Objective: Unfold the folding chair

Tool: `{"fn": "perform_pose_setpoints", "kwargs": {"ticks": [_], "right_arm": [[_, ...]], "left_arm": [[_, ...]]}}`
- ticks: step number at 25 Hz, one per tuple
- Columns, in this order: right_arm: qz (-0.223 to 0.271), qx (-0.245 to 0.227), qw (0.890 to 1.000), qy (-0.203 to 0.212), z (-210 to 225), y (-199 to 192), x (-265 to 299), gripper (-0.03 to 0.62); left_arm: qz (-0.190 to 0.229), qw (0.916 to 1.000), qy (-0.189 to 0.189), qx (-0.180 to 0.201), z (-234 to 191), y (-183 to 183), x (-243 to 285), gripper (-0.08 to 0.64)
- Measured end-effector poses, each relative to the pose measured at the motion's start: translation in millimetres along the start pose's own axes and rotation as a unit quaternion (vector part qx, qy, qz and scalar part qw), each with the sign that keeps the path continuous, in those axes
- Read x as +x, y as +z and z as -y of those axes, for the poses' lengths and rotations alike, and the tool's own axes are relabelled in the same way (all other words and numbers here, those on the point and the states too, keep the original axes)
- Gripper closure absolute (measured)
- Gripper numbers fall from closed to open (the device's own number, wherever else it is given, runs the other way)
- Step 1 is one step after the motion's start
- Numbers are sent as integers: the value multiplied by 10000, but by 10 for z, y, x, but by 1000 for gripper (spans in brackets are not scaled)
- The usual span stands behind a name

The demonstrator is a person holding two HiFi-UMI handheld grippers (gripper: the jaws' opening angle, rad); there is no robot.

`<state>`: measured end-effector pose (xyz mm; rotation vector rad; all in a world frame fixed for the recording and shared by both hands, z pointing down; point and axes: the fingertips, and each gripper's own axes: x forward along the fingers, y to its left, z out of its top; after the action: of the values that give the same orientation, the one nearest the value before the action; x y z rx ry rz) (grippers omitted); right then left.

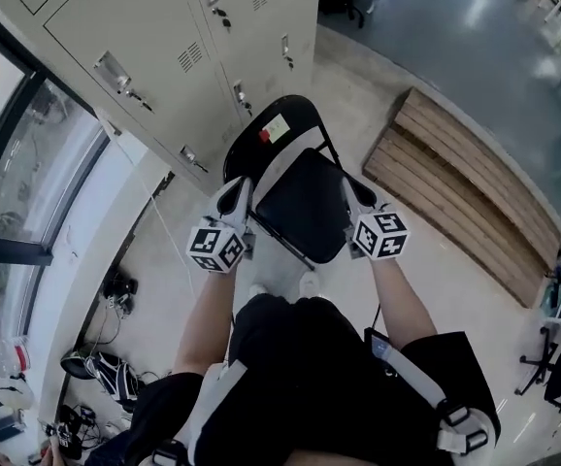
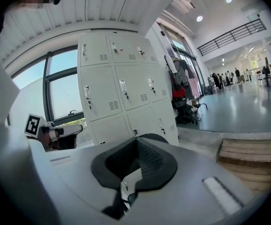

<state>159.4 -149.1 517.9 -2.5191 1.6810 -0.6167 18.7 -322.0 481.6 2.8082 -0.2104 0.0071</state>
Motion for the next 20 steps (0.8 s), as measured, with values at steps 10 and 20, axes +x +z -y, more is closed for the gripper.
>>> {"fn": "perform_pose_setpoints", "kwargs": {"ticks": [10, 20], "right_arm": [[806, 279, 9934, -766, -272, 253, -591, 579], [1311, 204, 9853, -1075, -769, 453, -987, 588]], "left_arm": [[376, 9987, -323, 80, 68, 464, -404, 557], [806, 9953, -534, 24, -39, 846, -939, 557]]}}
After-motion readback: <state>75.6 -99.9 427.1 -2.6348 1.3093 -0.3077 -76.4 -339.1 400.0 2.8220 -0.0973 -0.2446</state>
